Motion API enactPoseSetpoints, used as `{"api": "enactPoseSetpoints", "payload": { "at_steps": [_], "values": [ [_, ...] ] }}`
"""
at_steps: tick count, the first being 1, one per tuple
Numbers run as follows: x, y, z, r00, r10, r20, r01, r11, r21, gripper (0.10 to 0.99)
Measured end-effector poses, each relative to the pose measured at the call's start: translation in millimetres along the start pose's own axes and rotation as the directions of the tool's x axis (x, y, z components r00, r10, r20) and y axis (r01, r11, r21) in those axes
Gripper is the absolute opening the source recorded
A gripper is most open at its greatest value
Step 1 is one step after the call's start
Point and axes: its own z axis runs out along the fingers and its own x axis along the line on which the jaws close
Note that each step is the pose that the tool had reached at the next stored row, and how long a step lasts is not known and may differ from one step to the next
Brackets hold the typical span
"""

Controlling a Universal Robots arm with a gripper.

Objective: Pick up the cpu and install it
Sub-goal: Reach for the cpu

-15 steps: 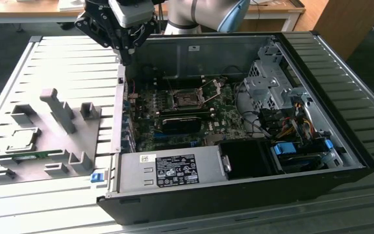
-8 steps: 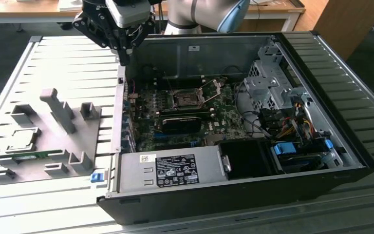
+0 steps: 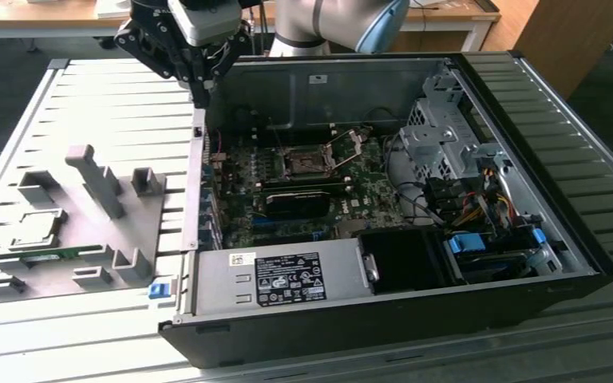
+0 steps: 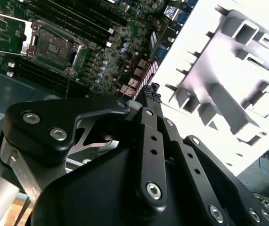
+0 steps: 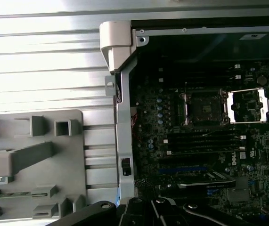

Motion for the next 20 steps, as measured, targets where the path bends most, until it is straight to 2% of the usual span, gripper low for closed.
{"api": "enactPoseSetpoints", "payload": {
  "at_steps": [20],
  "values": [
    [10.4,-0.8,0.1,1.0000,0.000,0.0001,0.000,1.0000,0.000,0.106]
  ]
}}
